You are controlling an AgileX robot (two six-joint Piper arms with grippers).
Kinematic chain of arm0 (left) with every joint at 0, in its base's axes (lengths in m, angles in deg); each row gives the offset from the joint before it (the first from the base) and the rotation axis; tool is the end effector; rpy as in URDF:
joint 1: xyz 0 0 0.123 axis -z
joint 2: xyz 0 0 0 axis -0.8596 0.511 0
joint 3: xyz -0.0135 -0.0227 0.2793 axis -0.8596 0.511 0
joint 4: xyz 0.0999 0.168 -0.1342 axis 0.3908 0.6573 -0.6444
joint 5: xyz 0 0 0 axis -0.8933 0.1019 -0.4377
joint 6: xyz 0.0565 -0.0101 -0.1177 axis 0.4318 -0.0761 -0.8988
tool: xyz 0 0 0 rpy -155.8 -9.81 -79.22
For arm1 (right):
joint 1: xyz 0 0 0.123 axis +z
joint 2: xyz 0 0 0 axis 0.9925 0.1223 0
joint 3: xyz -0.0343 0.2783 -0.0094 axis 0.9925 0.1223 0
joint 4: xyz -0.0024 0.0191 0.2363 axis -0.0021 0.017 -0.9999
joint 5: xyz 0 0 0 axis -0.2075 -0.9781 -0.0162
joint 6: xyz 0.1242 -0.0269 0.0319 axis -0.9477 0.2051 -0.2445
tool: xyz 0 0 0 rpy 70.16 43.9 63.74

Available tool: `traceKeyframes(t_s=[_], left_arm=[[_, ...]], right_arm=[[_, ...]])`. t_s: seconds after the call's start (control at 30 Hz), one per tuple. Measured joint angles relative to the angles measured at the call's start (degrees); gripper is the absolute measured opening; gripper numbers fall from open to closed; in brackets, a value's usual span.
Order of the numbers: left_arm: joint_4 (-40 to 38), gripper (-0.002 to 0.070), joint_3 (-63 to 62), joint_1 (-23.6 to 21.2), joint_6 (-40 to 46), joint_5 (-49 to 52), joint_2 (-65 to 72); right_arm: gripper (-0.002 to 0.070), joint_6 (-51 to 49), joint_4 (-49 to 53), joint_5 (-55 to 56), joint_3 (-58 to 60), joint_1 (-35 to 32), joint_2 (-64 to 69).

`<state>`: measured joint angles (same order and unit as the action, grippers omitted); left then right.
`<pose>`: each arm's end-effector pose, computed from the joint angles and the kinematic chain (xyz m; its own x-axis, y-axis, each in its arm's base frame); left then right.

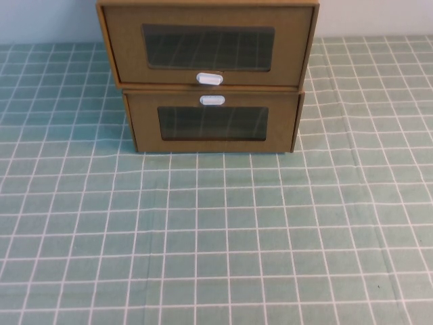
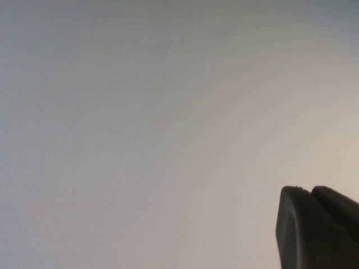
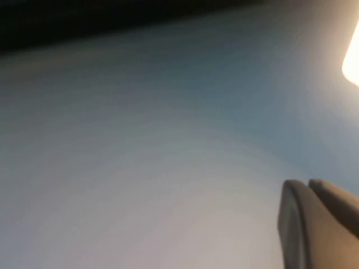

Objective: Open the shoe box
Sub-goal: 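Pull the top drawer of the cardboard box fully open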

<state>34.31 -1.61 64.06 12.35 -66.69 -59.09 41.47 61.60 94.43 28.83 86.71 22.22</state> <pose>0.0575 -0.0043 0.4353 0.6432 -0.1930 -0.7410 0.1715 0.9794 -0.1062 -0.0189 -0.0082 0.4931 0.8119 0.2409 -0.5318 -0.1918 0.9704 0.1467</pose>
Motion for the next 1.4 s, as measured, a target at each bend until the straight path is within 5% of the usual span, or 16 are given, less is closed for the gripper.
traceKeyframes(t_s=[0.3, 0.57, 0.8, 1.13, 1.4], left_arm=[[0.0, -0.0004, -26.1, 0.0, -0.6, 39.8, 22.8], [-6.1, -0.0004, -28.8, 0.0, -1.0, 36.4, 36.3], [-9.4, -0.0004, -34.6, 2.2, 7.4, 41.4, 48.7], [-39.4, -0.0004, -61.3, 6.5, 40.9, 58.1, 70.8], [-53.3, -0.0004, -82.6, 6.6, 46.3, 74.8, 91.0]], right_arm=[[-0.0013, 0.0, 0.5, -33.6, -13.7, 0.0, 22.9], [-0.0013, 0.6, -7.5, -33.8, -13.9, 0.0, 34.7], [-0.0014, 21.0, -8.9, -36.1, -13.9, 1.1, 45.8], [-0.0014, 34.6, -6.2, -37.1, -13.9, 16.6, 59.3], [-0.0013, 31.3, 13.4, -49.6, -25.3, 25.1, 71.7]])
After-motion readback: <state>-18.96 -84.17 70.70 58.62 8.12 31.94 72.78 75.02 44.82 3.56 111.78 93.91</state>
